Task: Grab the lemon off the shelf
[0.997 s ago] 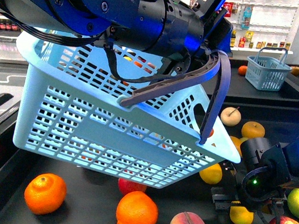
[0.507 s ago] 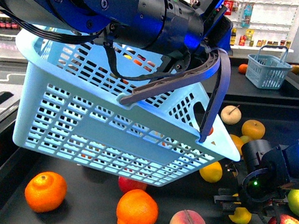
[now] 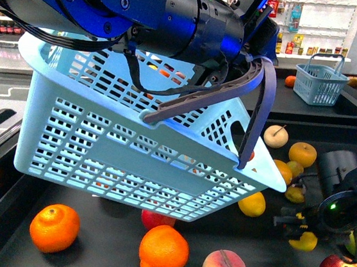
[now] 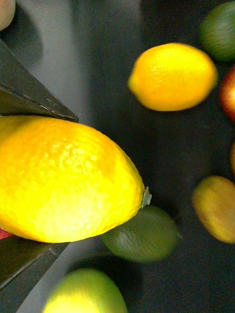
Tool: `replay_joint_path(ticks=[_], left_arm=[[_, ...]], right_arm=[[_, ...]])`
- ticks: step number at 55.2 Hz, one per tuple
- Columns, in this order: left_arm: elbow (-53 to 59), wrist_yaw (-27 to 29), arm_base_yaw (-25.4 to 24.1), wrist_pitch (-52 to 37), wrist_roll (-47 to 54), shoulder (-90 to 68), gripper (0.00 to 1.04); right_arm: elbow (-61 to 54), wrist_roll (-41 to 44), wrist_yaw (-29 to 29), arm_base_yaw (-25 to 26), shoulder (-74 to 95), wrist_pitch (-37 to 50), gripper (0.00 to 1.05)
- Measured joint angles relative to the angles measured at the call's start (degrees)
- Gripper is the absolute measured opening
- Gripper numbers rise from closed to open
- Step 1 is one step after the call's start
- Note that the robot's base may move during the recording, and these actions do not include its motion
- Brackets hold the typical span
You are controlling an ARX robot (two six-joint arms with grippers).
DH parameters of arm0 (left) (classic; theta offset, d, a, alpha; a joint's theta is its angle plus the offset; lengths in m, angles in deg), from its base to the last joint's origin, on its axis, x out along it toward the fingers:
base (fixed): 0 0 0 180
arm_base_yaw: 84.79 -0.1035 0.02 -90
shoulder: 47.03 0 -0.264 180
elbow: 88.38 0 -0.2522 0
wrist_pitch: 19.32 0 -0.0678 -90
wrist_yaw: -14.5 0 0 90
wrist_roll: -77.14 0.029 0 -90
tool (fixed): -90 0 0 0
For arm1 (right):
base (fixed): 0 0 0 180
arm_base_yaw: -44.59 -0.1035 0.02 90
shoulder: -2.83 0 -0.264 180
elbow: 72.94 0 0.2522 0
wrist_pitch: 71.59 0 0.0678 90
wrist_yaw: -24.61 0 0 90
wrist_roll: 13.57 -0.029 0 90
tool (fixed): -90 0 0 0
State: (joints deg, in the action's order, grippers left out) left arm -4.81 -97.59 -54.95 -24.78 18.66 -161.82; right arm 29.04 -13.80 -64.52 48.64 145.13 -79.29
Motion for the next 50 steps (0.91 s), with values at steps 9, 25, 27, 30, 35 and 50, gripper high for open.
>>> replay_joint_path(ticks=[9,25,27,30,35,50], left_arm=[[0.0,0.0,0.0,0.0,0.0,0.0,0.1],[0.0,0.0,0.0,0.0,0.0,0.0,0.1],[0.0,0.0,0.0,0.0,0.0,0.0,0.1],[0.0,0.0,0.0,0.0,0.0,0.0,0.1],[0.0,0.2,-0.1,0.0,0.0,0.0,0.1],[0.0,0.2,0.0,0.0,0.0,0.0,0.1]], right_arm=[[-4.2,-4.7,-5.6,2.0,-14.9,1.5,0.54],[-5.2,-10.8,-13.6,-3.5,-25.3,0.5,0.54],[-5.2,-11.3,-14.3,-4.5,-25.5,0.3,0.54],[-5.2,-12.1,-15.6,-6.4,-25.5,-0.1,0.54],[-5.4,-13.7,-15.7,-9.0,-25.1,-0.6,0.54],[-7.5,-14.9,-17.4,-11.7,-24.2,0.0,0.54]])
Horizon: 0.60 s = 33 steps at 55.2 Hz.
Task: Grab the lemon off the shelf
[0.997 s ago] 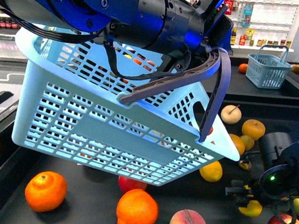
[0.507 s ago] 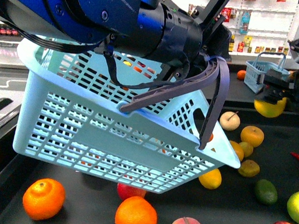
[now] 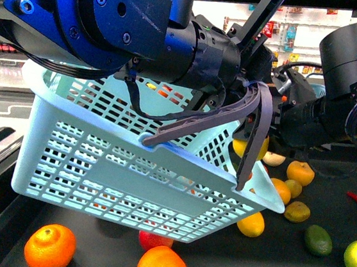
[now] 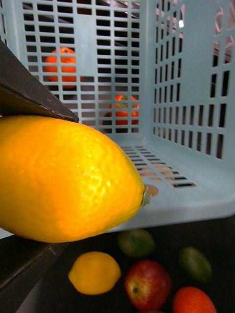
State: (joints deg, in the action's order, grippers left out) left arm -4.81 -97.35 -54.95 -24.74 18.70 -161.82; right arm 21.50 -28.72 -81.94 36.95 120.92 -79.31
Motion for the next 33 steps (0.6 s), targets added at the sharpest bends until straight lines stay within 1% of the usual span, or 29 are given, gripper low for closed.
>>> replay_joint_path(ticks=[3,5,7,13,18,22,25,29,33], left_arm=[[0.0,-0.2,0.0,0.0,0.0,0.0,0.1],[0.0,-0.4,0.0,0.0,-0.1,0.0,0.1],[0.0,-0.4,0.0,0.0,-0.1,0.0,0.1],[0.0,-0.3,0.0,0.0,-0.1,0.0,0.1],[0.0,-0.2,0.0,0.0,-0.1,0.0,0.1],[0.0,-0.2,0.0,0.1,-0.2,0.0,0.1],[0.0,-0.1,0.0,0.1,-0.2,0.0,0.1],[0.0,0.0,0.0,0.1,0.0,0.0,0.1],[0.0,0.0,0.0,0.1,-0.1,0.0,0.1]], right_arm=[[-0.2,-0.3,-0.2,-0.3,0.3,0.0,0.59],[-0.5,-0.4,-0.2,-0.5,0.5,0.1,0.67],[-0.6,-0.4,-0.2,-0.7,0.5,0.2,0.7],[-0.6,-0.4,-0.4,-0.8,0.6,0.3,0.85],[-0.6,0.1,1.2,-0.3,0.6,0.3,0.99],[-0.6,3.5,6.2,0.9,0.6,1.4,0.97],[-0.6,5.1,8.0,1.9,0.6,2.0,0.97],[-0.6,8.7,11.8,4.1,0.6,3.4,0.97],[-0.6,10.3,12.9,6.6,0.6,3.8,0.97]])
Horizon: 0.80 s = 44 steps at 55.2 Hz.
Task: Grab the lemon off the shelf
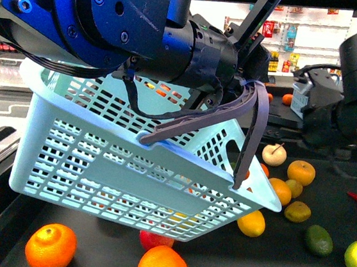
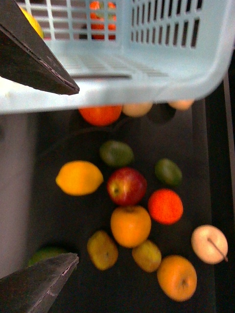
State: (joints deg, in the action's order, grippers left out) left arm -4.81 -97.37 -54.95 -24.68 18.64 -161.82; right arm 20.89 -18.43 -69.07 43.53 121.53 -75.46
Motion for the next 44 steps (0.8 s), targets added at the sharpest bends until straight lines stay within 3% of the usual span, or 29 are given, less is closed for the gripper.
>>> replay_joint_path(ticks=[10,15,44], left_arm=[[0.0,-0.2,0.0,0.0,0.0,0.0,0.1],[0.0,-0.2,0.0,0.0,-0.1,0.0,0.1],[0.0,-0.2,0.0,0.0,-0.1,0.0,0.1]], right_arm=[[1.6,2.0,1.8,6.4,3.5,-0.5,0.97],[2.6,2.3,2.4,6.7,7.8,-1.4,0.97],[20.1,-2.9,2.9,0.0,32.2,-6.9,0.97]])
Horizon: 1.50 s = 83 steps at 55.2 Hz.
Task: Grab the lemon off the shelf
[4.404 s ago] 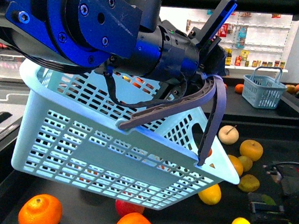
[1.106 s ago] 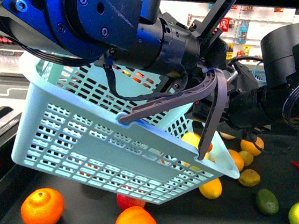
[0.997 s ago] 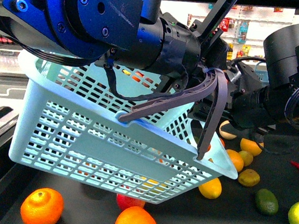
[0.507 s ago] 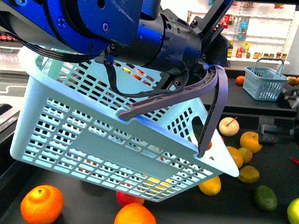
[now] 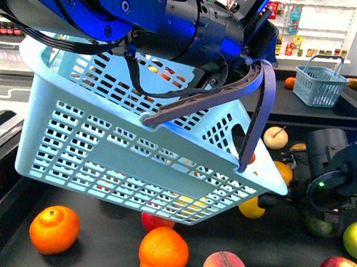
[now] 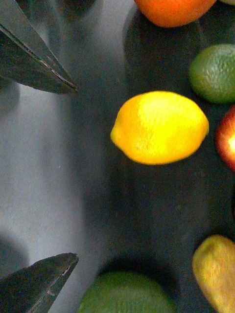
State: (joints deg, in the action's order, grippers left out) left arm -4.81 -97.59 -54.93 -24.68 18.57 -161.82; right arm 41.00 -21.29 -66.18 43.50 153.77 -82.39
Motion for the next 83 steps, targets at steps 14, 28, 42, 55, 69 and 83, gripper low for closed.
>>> replay_joint_path(ticks=[14,28,42,55,69,83], left_arm=[[0.0,0.0,0.0,0.0,0.0,0.0,0.1],[0.0,0.1,0.0,0.0,0.0,0.0,0.1],[0.0,0.2,0.0,0.0,0.0,0.0,0.1],[0.0,0.2,0.0,0.0,0.0,0.0,0.1],[0.0,0.2,0.0,0.0,0.0,0.0,0.1],[0.0,0.2,0.0,0.0,0.0,0.0,0.1]], right_arm=[[11.5,0.0,1.2,-2.3,7.7,-4.1,0.97],[25.2,0.2,2.5,-2.5,16.9,-10.0,0.97],[44.6,0.1,2.7,-3.0,27.7,-20.0,0.97],[58.9,0.0,3.6,-3.4,36.1,-27.5,0.96],[57.8,0.4,3.8,-2.9,35.3,-23.9,0.62],[44.5,2.1,4.1,-1.7,26.7,-16.5,0.57]])
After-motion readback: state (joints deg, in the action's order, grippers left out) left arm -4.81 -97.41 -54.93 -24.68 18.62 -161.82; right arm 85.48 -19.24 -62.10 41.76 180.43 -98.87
